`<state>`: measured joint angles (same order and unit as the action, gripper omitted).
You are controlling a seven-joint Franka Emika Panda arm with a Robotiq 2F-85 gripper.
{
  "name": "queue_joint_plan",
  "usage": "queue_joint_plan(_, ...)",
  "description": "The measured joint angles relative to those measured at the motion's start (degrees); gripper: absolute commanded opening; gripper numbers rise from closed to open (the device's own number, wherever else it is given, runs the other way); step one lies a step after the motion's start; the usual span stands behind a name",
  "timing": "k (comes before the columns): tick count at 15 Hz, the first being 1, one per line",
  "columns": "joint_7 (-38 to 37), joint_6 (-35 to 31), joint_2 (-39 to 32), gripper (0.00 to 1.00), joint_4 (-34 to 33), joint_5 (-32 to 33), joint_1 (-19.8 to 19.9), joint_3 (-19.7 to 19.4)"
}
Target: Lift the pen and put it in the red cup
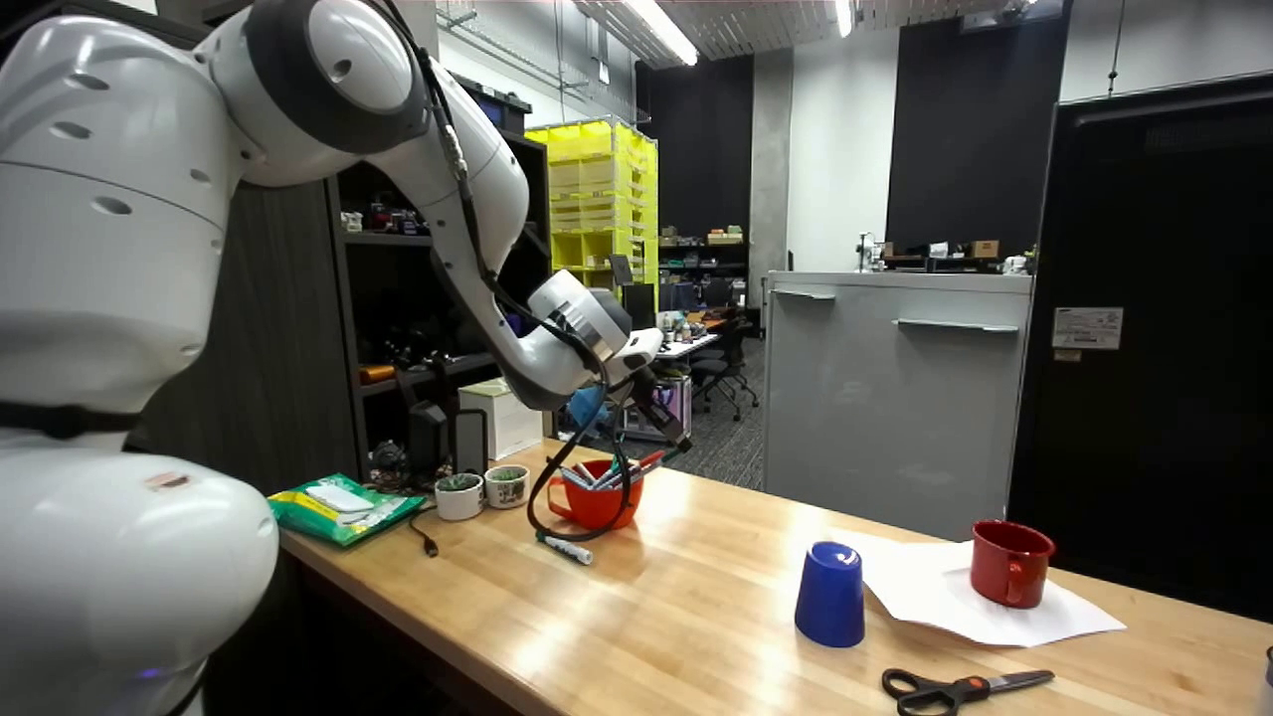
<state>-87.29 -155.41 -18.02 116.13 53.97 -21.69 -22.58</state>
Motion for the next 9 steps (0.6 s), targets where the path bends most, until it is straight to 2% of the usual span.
queue_joint_plan(8,0.0,1.01,-0.67,0.03,0.0,0.0,-0.52,0.15)
queue_joint_plan(9,-0.01,1.07,-0.72,0.32,0.0,0.0,-0.57,0.22)
